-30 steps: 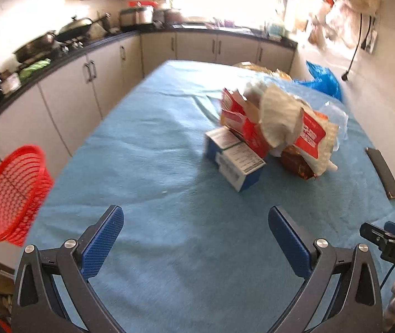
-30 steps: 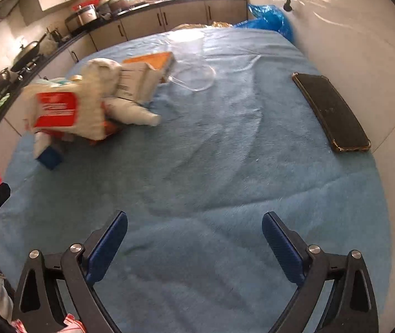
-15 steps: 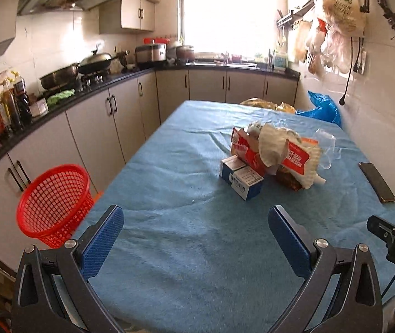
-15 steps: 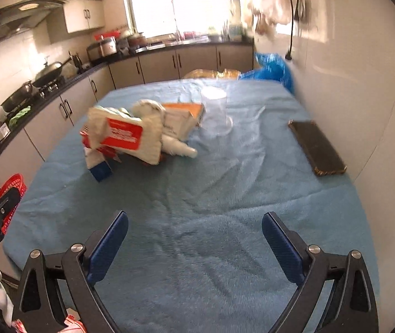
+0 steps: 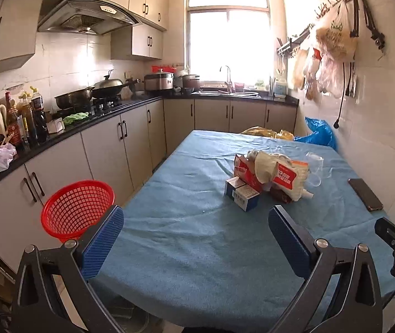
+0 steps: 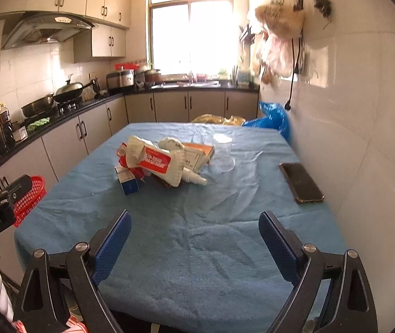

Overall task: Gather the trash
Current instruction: 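Move both tools back and then toward the trash pile on the table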

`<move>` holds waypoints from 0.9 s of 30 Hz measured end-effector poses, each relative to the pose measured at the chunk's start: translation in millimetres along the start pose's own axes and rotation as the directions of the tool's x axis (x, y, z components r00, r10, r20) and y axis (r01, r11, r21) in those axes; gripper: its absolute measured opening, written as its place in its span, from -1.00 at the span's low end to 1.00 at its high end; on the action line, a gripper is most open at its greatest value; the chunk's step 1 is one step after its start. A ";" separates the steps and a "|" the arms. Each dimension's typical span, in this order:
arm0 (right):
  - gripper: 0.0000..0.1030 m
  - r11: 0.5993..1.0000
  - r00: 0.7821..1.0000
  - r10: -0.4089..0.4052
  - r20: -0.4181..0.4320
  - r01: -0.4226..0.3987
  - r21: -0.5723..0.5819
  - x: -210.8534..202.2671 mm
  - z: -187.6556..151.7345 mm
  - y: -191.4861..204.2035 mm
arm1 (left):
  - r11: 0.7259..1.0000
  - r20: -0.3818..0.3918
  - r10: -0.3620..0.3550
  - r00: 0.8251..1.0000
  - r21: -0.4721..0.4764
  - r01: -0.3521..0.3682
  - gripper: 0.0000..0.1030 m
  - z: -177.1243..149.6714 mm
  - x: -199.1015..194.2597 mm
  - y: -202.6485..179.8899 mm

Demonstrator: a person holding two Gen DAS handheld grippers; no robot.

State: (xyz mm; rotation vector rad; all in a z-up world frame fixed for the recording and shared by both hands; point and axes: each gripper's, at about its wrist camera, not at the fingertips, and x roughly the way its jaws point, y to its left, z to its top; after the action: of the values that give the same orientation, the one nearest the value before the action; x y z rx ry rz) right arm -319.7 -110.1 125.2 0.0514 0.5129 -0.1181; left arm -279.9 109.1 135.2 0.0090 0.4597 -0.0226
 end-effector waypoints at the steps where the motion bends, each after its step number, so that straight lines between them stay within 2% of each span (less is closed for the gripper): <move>1: 0.86 1.000 1.000 0.002 0.011 -0.002 -0.005 -3.8 0.3 1.2 | 1.000 -0.001 -0.003 1.000 -0.005 0.003 1.00 0.0 -2.0 1.3; 5: 0.86 1.000 0.999 0.005 0.044 -0.004 -0.020 -16.9 -1.0 6.5 | 1.000 -0.001 -0.007 1.000 -0.017 0.007 1.00 -1.7 -8.6 5.3; 20: 0.86 1.000 0.996 0.021 0.085 -0.022 0.009 -56.1 -14.5 0.2 | 0.999 0.022 -0.018 1.000 -0.048 0.019 1.00 -10.0 -36.2 14.1; 27: 0.86 0.998 0.992 0.052 0.111 -0.055 0.026 -74.4 -22.4 -2.6 | 0.998 0.026 -0.015 1.000 -0.056 0.017 1.00 -13.4 -50.6 18.8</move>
State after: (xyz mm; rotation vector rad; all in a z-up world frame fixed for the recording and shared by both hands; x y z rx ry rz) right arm -395.3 -103.5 142.2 0.0868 0.3994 -0.0753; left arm -330.7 129.0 145.6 -0.0507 0.4348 -0.0253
